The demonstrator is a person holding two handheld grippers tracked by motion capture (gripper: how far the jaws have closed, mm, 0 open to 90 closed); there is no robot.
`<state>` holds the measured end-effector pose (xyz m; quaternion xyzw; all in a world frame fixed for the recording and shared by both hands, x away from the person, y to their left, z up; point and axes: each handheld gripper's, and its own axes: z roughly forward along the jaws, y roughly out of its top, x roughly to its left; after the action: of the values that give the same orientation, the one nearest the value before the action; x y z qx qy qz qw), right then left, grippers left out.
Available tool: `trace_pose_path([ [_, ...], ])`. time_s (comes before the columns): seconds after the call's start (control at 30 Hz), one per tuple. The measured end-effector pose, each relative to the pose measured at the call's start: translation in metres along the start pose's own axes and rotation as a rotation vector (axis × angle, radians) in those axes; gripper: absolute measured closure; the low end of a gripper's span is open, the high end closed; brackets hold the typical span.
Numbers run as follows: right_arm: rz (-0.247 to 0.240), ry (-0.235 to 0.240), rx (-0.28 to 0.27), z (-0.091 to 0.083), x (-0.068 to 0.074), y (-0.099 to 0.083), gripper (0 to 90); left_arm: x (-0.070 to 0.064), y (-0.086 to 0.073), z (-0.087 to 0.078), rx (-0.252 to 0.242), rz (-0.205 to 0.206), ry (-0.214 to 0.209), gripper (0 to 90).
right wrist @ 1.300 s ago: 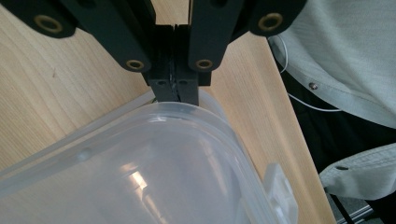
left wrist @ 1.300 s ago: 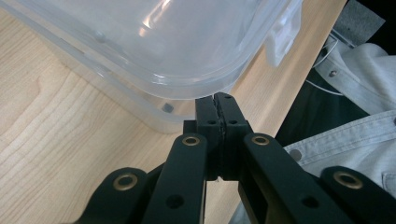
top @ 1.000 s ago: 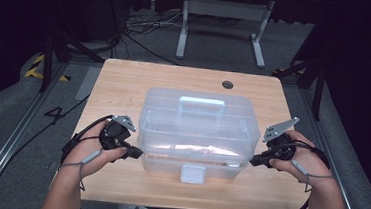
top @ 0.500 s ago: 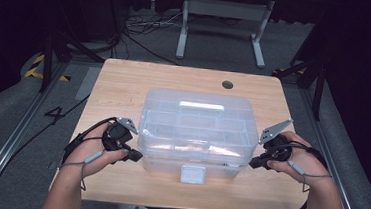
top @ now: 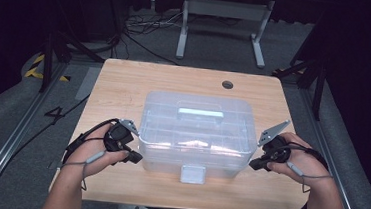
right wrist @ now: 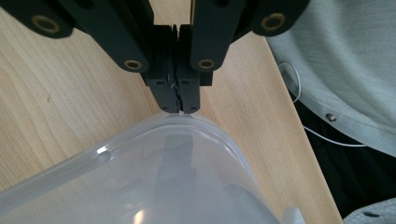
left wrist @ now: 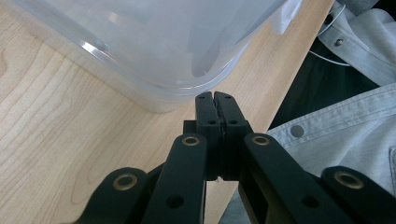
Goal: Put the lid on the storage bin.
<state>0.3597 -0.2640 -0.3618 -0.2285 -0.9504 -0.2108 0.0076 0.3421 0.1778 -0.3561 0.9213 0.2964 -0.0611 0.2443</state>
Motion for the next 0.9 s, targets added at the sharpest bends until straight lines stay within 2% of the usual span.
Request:
trace_pose_path([
  [0.2, -0.002, 0.006, -0.001, -0.001, 0.001, 0.000, 87.3, 0.002, -0.001, 0.001, 0.001, -0.006, -0.006, 88.7],
  [0.4, 0.000, 0.019, -0.010, -0.002, 0.001, -0.003, 83.5, 0.002, 0.000, 0.007, 0.024, -0.001, -0.014, 86.2],
  [0.5, -0.002, 0.026, -0.010, -0.003, 0.000, -0.004, 81.2, 0.003, -0.001, 0.007, 0.020, -0.008, -0.017, 84.2],
  [0.67, -0.007, 0.036, -0.028, -0.004, -0.001, -0.004, 79.1, 0.004, -0.005, 0.003, -0.005, -0.012, -0.015, 79.2],
  [0.73, -0.006, 0.045, -0.036, -0.005, 0.000, -0.004, 78.6, 0.004, -0.008, -0.001, -0.030, -0.016, -0.008, 78.3],
  [0.9, 0.008, 0.047, -0.092, -0.012, -0.002, -0.010, 77.1, 0.008, -0.015, -0.010, -0.080, -0.033, 0.013, 77.9],
])
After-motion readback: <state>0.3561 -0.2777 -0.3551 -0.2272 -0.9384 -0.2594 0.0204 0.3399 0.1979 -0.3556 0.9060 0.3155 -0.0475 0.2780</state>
